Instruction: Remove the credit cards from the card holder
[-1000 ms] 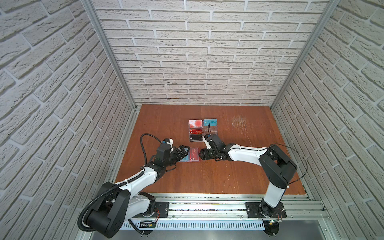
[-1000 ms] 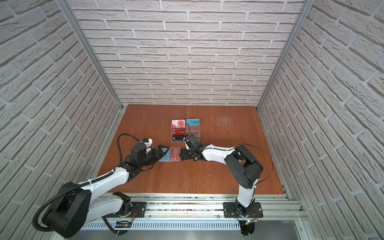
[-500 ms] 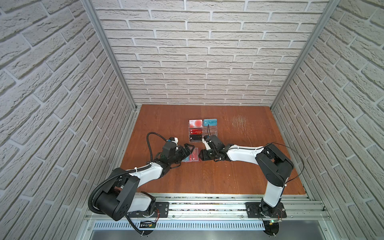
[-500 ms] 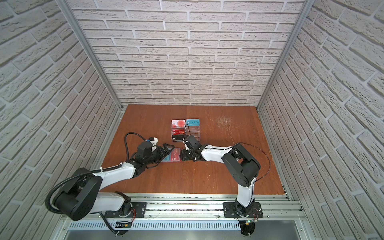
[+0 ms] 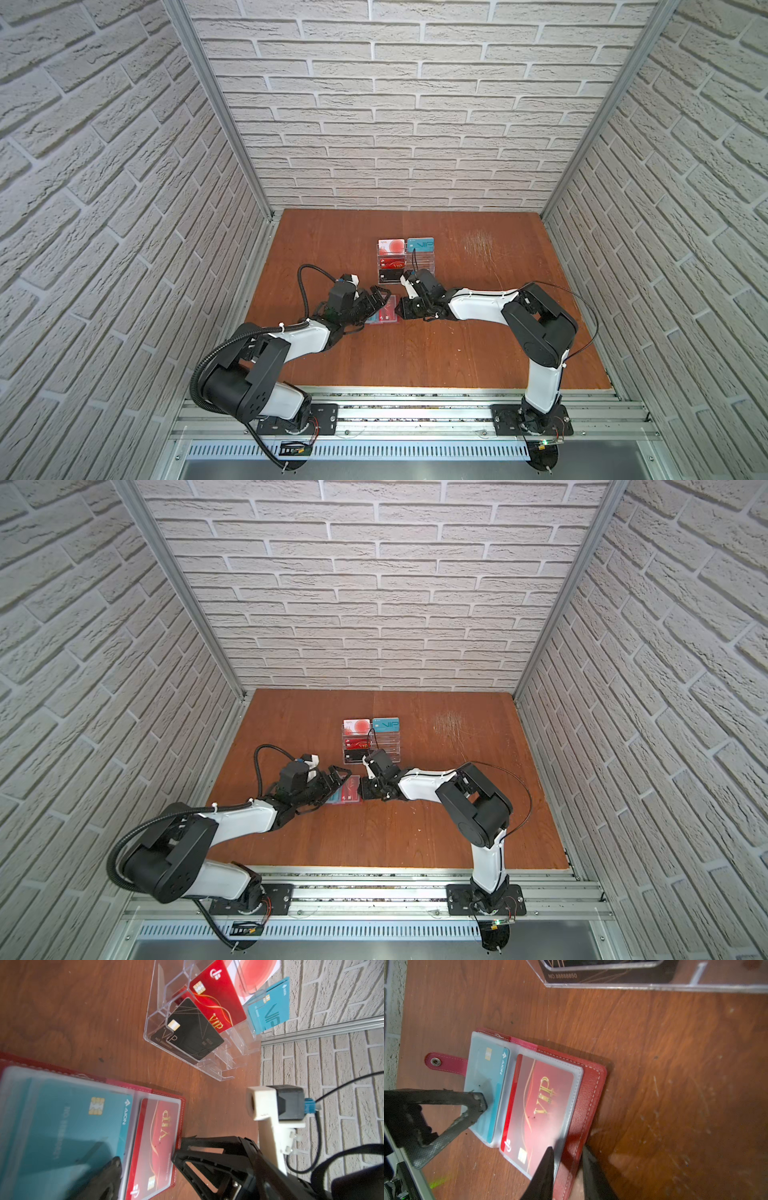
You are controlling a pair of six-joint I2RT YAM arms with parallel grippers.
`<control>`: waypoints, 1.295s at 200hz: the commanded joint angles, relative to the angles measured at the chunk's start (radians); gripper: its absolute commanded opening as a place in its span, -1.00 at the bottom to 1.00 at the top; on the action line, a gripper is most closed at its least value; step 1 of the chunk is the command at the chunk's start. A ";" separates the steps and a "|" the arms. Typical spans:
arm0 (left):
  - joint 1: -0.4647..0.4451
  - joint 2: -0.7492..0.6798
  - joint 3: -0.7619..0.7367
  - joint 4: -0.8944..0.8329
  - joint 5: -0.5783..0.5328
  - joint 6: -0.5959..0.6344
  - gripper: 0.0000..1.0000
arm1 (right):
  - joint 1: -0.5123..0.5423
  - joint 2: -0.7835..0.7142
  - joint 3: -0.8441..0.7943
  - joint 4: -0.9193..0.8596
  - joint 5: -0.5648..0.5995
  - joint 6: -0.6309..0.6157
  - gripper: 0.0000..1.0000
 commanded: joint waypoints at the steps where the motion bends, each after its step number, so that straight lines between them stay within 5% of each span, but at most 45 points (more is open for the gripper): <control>1: -0.002 0.021 0.019 0.080 0.018 -0.006 0.96 | -0.001 0.040 0.008 -0.025 -0.004 0.016 -0.52; 259: 0.028 0.117 0.018 0.032 0.003 0.019 0.96 | -0.001 0.056 0.017 -0.018 -0.040 0.035 -0.70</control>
